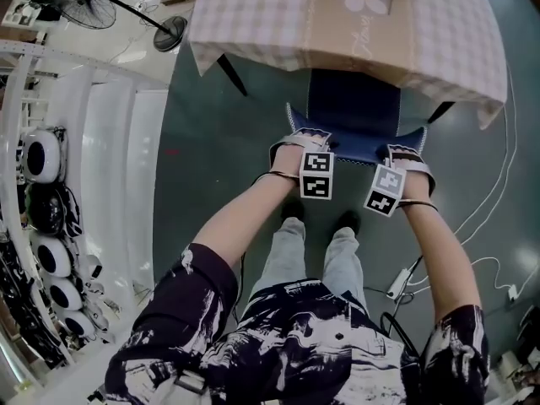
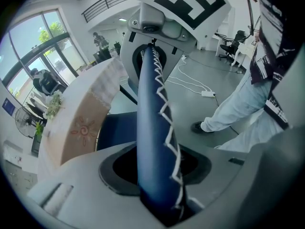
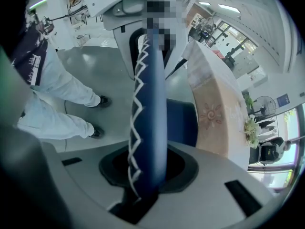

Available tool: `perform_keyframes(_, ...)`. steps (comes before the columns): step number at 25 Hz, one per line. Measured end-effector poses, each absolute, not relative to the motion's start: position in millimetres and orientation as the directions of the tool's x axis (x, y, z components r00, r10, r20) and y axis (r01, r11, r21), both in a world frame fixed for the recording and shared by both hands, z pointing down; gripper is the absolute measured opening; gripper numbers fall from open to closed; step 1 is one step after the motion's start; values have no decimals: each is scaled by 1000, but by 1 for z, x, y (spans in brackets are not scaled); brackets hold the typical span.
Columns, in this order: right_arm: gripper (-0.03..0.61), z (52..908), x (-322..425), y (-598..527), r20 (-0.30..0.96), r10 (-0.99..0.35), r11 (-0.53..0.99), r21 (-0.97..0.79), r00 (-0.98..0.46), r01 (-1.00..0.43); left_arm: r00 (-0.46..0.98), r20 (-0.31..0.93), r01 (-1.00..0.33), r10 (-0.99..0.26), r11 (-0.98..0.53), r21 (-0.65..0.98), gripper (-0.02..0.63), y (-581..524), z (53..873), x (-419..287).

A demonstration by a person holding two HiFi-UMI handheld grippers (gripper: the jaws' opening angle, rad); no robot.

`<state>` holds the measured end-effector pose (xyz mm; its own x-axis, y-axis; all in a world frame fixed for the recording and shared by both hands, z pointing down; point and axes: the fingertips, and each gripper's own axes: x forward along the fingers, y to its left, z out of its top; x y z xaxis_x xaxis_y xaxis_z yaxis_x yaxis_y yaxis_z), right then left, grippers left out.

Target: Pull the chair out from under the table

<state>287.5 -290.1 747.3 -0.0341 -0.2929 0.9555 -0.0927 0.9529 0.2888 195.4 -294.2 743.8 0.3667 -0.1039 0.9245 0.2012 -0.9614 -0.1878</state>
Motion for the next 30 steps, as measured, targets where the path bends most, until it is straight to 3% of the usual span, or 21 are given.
perform_keyframes(30, 91, 749, 241, -37, 974, -225, 970, 220, -39, -104, 349, 936, 223, -51, -965, -136, 183, -45, 744, 148)
